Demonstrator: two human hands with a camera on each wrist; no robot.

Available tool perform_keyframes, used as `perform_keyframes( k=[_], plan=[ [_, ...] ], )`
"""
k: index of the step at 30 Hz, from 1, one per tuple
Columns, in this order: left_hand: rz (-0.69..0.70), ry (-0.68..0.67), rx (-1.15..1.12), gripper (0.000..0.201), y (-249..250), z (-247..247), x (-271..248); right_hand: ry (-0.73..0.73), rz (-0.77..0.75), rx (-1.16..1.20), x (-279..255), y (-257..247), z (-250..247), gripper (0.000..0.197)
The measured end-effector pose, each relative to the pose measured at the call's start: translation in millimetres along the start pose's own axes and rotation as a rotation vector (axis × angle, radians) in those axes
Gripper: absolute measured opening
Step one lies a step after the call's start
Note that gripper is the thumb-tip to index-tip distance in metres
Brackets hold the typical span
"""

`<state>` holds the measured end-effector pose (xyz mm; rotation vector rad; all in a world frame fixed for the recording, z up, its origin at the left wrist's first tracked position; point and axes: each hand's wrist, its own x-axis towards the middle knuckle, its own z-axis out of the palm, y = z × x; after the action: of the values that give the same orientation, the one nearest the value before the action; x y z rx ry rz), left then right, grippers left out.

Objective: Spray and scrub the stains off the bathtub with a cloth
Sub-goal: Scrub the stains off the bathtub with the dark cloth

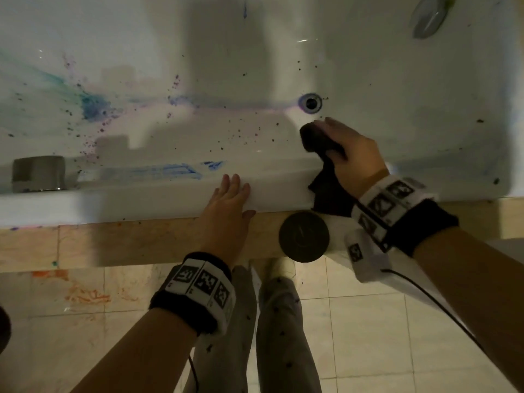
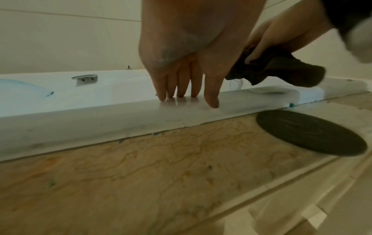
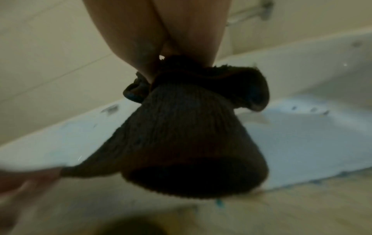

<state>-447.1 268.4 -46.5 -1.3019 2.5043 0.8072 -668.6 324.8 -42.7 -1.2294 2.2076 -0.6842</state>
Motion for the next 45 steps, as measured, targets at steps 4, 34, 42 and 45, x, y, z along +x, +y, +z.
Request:
perform_keyframes(
  k=[4, 34, 42, 45],
  plan=[
    [0.122, -0.024, -0.047, 0.053, 13, 4, 4, -0.196, -0.321, -0.226, -55, 13, 28, 0.068],
    [0.034, -0.066, 0.212, 0.065, 78, 14, 39, 0.380, 0.356, -0.133, -62, 63, 0, 0.054],
    [0.052, -0.044, 0.289, 0.058, 81, 12, 41, -0.023, 0.067, 0.115, -30, 8, 30, 0.055],
    [0.049, -0.057, 0.262, 0.063, 78, 10, 42, 0.222, 0.125, 0.344, -12, 3, 1, 0.052]
  ],
)
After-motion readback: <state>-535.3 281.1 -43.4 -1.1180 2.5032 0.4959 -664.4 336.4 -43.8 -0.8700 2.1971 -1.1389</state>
